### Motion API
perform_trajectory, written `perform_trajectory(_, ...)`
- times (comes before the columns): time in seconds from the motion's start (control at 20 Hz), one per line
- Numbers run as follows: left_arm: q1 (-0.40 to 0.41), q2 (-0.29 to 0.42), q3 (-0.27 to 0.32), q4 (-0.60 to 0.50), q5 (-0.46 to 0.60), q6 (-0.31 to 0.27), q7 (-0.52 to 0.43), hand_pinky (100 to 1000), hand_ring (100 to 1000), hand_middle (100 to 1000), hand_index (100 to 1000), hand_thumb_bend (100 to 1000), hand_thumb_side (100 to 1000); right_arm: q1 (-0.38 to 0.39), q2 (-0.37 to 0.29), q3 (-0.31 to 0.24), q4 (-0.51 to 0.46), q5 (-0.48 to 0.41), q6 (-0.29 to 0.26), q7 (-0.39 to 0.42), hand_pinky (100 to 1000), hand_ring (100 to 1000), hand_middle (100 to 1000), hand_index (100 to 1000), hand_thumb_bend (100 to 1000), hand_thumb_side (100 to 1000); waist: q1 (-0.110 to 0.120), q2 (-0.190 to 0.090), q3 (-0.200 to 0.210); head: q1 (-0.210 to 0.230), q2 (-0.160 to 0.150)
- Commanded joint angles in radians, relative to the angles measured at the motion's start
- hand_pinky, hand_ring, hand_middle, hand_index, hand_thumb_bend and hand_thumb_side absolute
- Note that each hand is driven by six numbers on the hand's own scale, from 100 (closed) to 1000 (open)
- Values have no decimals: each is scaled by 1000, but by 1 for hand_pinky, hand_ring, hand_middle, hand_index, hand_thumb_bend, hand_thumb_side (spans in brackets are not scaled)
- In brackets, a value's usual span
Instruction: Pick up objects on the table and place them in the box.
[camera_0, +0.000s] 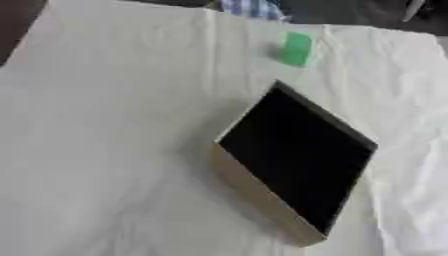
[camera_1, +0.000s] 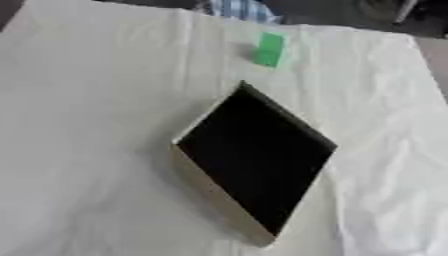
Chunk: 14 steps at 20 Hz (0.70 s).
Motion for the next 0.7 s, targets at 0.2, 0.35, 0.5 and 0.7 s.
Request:
perform_trajectory(0.2,-6,23,10,-19,-4,0,0,619,707,668,811,100,627,-27,-79,-5,-15,6,23,38,756,783,694,818,100,800,2,-14,2,-6,-1)
perform_trajectory(0.35,-3,24,7,-19,-4,1,-3,617,706,667,810,100,632,-48,-118,8,-15,0,60,77,770,793,709,826,100,810,0,-12,6,-13,0)
perform_trajectory(0.5,-1,26,5,-19,-3,2,-5,617,705,667,810,100,635,-68,-153,27,-14,-1,101,121,788,808,734,838,100,826,-4,-11,14,-21,3)
perform_trajectory(0.7,2,29,-1,-19,-1,5,-12,616,704,666,809,100,640,-117,-189,68,39,2,126,183,809,827,760,850,100,828,-14,-14,36,-32,9)
